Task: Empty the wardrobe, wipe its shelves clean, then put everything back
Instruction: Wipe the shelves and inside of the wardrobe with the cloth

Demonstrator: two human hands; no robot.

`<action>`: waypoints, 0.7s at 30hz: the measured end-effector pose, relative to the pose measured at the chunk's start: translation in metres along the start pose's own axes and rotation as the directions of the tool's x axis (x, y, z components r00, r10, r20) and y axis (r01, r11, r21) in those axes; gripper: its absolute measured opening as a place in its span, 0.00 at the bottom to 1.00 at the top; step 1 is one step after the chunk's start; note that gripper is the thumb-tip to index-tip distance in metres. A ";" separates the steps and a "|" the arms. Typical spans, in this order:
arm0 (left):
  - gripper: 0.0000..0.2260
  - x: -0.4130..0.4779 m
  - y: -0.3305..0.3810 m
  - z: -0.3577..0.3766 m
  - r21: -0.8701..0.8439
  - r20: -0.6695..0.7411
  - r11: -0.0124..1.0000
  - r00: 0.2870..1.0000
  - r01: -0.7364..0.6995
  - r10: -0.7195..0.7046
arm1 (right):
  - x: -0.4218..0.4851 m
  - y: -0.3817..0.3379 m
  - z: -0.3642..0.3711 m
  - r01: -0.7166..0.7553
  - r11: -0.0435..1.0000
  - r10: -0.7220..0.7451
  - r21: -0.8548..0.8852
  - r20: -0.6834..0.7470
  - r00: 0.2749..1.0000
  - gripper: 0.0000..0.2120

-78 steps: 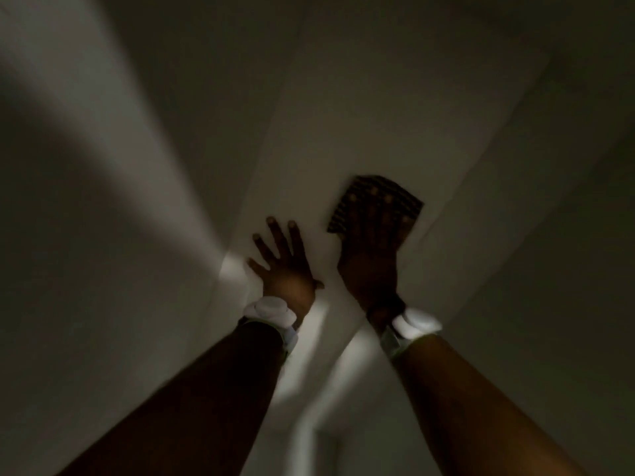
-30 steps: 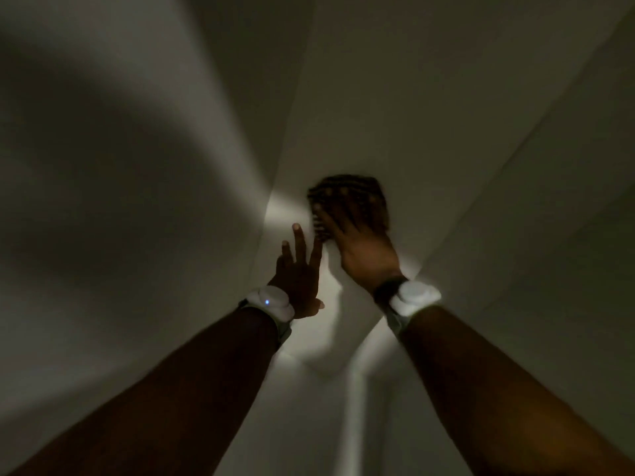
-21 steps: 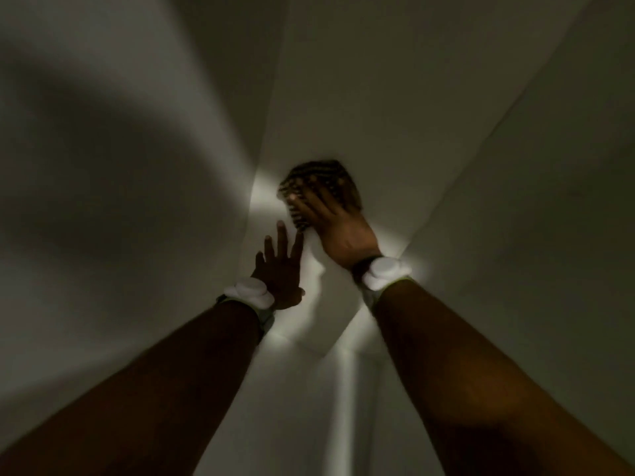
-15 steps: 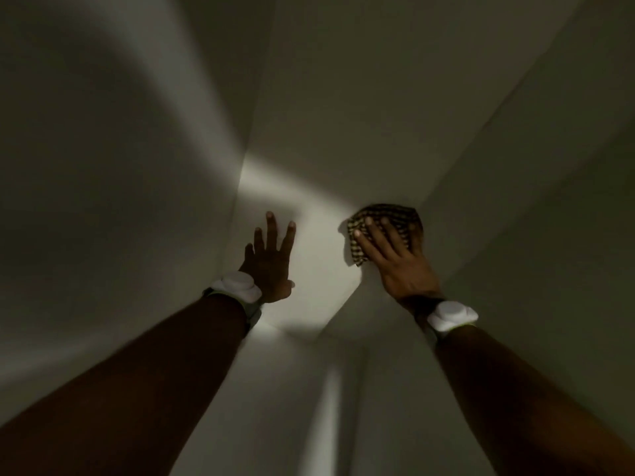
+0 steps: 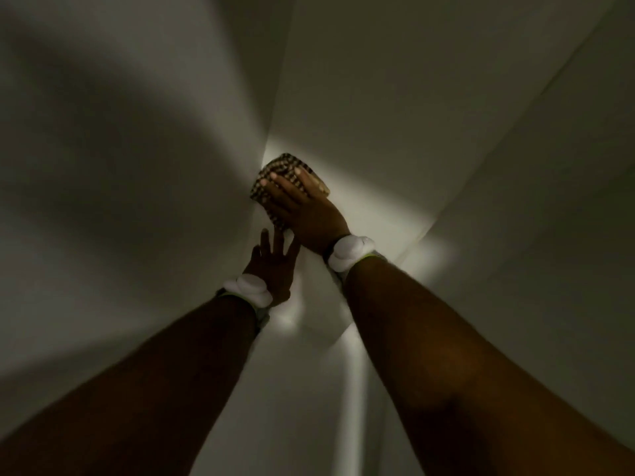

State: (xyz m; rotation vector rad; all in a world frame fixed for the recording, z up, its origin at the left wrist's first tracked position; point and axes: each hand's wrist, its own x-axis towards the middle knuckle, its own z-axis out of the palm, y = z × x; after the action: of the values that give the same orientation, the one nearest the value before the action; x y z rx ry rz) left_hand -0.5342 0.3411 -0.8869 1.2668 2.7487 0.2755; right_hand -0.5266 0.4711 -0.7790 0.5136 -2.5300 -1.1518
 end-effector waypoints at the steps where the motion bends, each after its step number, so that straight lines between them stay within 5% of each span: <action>1: 0.38 -0.001 0.002 -0.003 0.002 -0.030 1.000 1.000 -0.006 0.006 | -0.015 0.001 0.000 -0.013 1.000 0.013 -0.012 -0.012 1.000 0.25; 10: 0.50 -0.002 -0.002 0.018 -0.032 -0.144 0.998 0.988 -0.062 0.057 | -0.211 -0.008 0.005 -0.218 0.972 0.228 -0.082 0.145 0.963 0.36; 14: 0.47 -0.014 -0.002 0.049 0.024 -0.058 0.998 0.996 -0.065 0.066 | -0.181 -0.027 0.012 -0.258 0.964 0.265 -0.069 0.147 0.953 0.35; 21: 0.47 -0.006 -0.010 0.064 0.142 0.045 0.989 0.998 -0.042 0.036 | -0.023 -0.052 0.043 0.069 0.997 -0.068 -0.047 0.010 0.998 0.24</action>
State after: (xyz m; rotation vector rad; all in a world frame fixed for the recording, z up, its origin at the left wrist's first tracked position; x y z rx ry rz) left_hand -0.5264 0.3378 -0.9515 1.3442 2.7528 0.0545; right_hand -0.5140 0.4773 -0.8490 0.5890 -2.5029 -1.2377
